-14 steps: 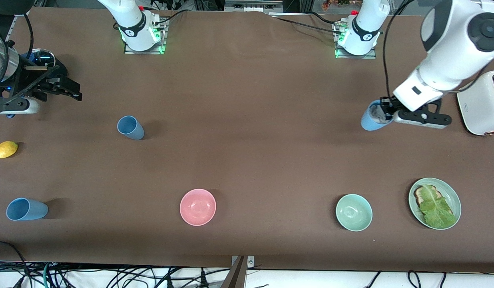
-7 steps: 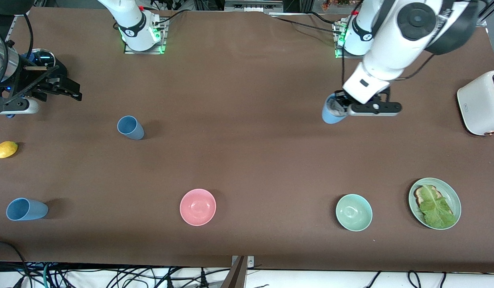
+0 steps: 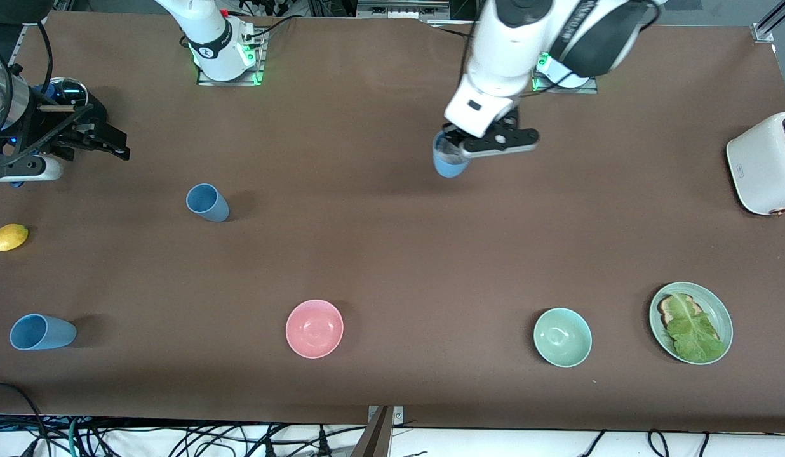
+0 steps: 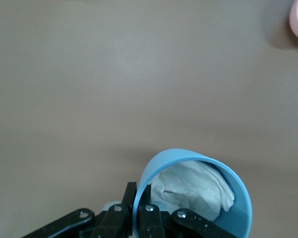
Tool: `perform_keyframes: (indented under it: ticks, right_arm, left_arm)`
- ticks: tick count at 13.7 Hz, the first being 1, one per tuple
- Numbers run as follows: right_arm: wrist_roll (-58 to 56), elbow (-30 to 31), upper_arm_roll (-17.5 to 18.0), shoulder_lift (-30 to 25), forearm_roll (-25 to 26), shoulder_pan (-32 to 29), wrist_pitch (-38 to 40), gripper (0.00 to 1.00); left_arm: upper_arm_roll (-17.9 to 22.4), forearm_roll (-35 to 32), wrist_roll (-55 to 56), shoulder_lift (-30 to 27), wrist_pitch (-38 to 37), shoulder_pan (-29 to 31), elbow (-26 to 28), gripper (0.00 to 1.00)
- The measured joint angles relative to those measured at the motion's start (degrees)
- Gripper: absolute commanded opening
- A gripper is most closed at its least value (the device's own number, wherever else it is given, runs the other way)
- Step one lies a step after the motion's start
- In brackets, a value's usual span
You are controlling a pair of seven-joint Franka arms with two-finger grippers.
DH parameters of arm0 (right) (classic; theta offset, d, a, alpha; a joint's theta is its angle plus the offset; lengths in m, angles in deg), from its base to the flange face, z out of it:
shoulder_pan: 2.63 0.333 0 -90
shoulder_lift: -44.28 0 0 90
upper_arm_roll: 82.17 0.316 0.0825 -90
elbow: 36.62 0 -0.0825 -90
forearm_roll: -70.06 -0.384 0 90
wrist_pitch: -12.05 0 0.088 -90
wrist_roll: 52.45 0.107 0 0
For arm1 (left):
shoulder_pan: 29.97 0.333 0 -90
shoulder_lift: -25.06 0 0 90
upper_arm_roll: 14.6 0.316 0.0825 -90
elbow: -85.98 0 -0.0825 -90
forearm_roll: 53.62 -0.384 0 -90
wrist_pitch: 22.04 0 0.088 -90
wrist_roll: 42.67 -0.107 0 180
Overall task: Stack blue cups with both arms
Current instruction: 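Lift the cup and carry it toward the table middle, then lower the held cup onto the table with the left gripper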
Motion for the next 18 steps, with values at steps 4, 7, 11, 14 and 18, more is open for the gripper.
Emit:
perform_keyframes:
  ticks: [4,7,11,14,18]
  right_arm:
    - [0.00,0.01,0.00,0.00,0.00,0.00,0.00,1.00]
    - [0.00,0.03,-0.03,0.03,0.00,0.00,0.00,1.00]
    - [0.00,0.04,-0.05,0.05,0.00,0.00,0.00,1.00]
    - [0.00,0.04,-0.06,0.05,0.00,0.00,0.00,1.00]
    - [-0.01,0.04,-0.06,0.08,0.00,0.00,0.00,1.00]
  left_arm:
    - [2.33,0.00,9.55,7.50,0.05,-6.85,-6.90,0.00]
    - [3.16,-0.03,14.85,13.67,0.86,-9.91,-11.43,0.00]
    - [3.98,-0.04,17.50,20.94,5.01,-11.45,-15.56,0.00]
    - [4.72,-0.10,17.66,23.38,7.34,-11.68,-16.29,0.00]
    - [5.35,-0.86,17.66,25.39,9.81,-12.26,-16.35,0.00]
